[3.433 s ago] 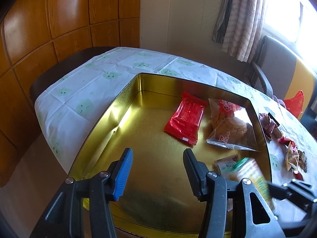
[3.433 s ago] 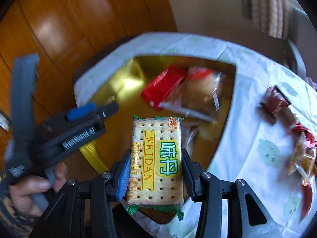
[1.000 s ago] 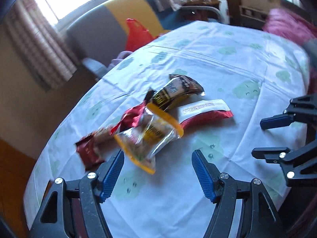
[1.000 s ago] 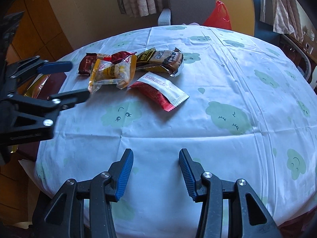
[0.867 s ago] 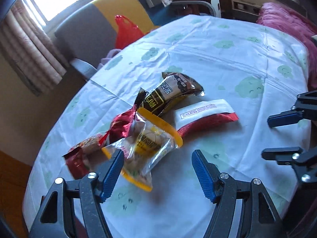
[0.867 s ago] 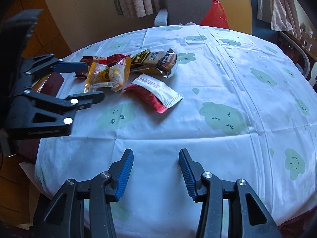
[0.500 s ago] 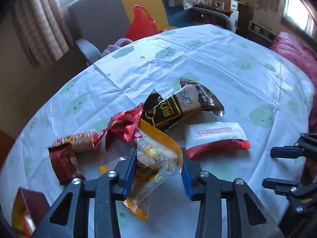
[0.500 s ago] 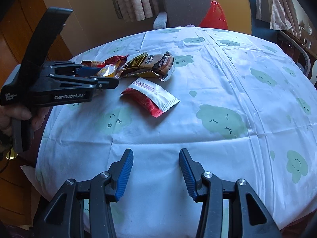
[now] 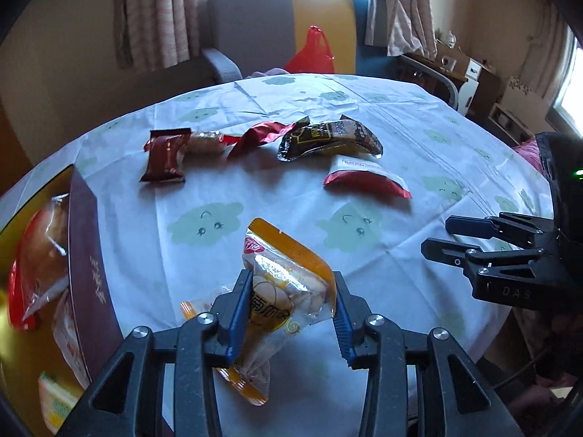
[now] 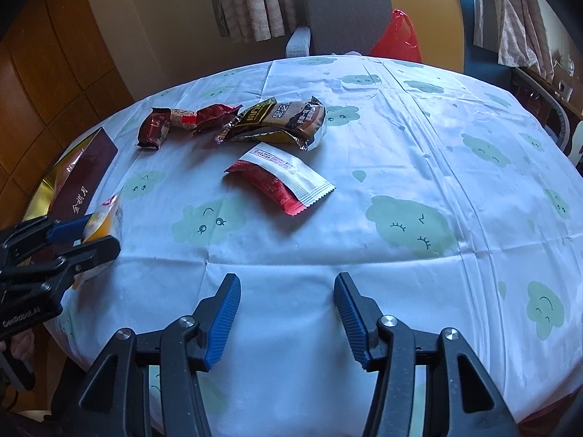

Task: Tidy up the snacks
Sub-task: 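Hold the yellow bun bag in the left tool while the right tool grasps the Rusk Kiss packet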

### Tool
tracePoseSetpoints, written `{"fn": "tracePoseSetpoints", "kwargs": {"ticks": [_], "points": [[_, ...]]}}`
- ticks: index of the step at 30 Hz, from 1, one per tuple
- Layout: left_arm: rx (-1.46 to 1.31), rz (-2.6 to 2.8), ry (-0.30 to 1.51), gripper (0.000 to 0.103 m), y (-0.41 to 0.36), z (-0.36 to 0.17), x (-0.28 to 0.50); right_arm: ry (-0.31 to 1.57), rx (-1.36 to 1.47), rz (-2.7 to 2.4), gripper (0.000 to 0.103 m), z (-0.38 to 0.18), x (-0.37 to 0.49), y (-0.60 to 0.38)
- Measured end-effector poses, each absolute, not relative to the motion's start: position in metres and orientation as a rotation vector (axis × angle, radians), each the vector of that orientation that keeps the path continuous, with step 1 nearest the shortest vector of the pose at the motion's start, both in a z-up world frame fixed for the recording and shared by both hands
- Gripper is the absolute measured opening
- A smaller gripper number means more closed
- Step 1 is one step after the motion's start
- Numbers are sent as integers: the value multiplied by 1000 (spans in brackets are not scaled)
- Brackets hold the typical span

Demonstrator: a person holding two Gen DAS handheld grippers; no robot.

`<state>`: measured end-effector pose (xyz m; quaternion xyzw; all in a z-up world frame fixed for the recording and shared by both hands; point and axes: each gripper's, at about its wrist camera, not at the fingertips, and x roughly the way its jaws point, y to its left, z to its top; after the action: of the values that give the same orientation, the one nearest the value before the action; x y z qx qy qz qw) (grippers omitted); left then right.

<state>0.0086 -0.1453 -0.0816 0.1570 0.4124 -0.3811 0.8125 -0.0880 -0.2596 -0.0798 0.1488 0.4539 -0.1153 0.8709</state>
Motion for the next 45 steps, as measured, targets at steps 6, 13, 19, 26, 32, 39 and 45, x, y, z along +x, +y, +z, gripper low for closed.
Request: {"fn": "tracePoseSetpoints", "kwargs": {"ticks": [6, 13, 19, 26, 32, 39, 45], "points": [[302, -788, 877, 43, -155, -93, 18, 972, 304, -250, 57, -79, -88, -258], [347, -755, 784, 43, -156, -104, 7, 1008, 288, -247, 56, -77, -87, -256], [374, -746, 735, 43, -157, -108, 2, 1018, 318, -215, 56, -71, -84, -259], [355, -752, 707, 44, -155, -111, 0, 987, 321, -131, 55, -51, -70, -262], [324, -760, 703, 45, -152, -113, 1, 976, 278, -105, 55, -34, -49, -269], [312, -768, 700, 45, -151, -113, 2, 1031, 134, -60, 51, -36, -5, -272], [312, -768, 697, 45, -150, -114, 2, 1118, -20, -3, 51, -51, 32, -268]]}}
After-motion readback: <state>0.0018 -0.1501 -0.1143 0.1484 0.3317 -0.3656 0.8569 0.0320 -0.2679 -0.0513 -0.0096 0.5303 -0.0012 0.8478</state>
